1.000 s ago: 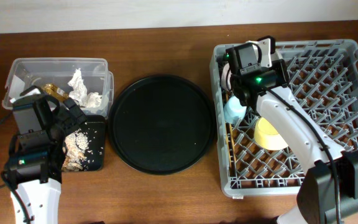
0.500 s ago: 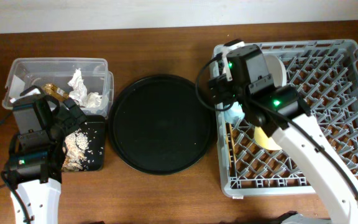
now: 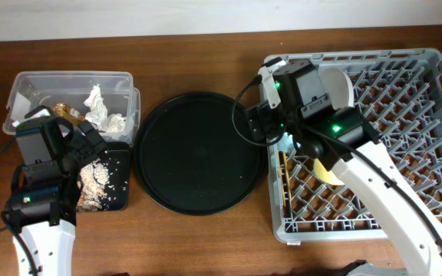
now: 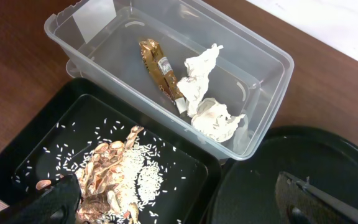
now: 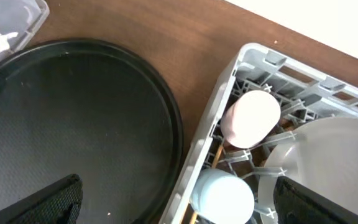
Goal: Sort waste into correct bins and load items into the dishwasher rack
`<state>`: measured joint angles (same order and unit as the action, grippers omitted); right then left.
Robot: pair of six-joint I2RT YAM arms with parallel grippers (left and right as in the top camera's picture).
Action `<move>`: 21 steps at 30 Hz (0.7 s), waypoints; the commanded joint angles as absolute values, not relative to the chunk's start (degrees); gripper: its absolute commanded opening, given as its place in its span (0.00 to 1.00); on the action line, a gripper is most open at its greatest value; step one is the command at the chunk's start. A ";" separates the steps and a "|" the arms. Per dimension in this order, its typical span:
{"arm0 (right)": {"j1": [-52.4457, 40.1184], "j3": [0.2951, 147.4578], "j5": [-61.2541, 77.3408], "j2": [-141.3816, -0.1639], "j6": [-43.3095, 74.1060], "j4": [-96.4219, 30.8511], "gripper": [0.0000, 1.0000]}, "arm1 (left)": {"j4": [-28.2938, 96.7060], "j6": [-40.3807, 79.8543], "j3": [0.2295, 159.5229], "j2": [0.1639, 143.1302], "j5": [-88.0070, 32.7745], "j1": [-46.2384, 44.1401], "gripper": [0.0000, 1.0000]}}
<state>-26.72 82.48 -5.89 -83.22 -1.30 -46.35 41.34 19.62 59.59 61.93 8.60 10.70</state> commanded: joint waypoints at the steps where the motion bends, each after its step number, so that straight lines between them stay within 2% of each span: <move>1: -25.63 81.80 -5.10 -75.18 -0.62 -45.56 0.98 | 41.28 20.34 60.20 61.80 8.84 10.94 0.99; 5: -18.00 72.93 -5.10 -58.89 -0.60 -41.17 0.98 | 41.28 20.32 60.20 61.80 8.84 10.94 0.99; 8: -9.65 55.42 -5.10 -38.70 -0.62 -32.29 0.98 | 41.28 20.34 60.20 61.80 8.84 10.94 0.99; 13: -4.27 23.75 -3.22 -8.36 1.41 -15.35 0.98 | 41.28 20.32 60.20 61.80 8.84 10.94 0.99; 17: -1.37 10.50 0.56 -0.12 8.43 -9.43 0.98 | 41.28 20.34 60.20 61.80 8.84 10.94 0.99; 21: -0.25 2.70 3.03 -0.19 8.45 -7.01 0.98 | 41.28 20.32 60.20 61.80 8.84 10.94 0.99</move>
<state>-0.84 6.50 0.82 -0.80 6.96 -7.42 41.36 19.62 59.59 61.93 8.60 10.70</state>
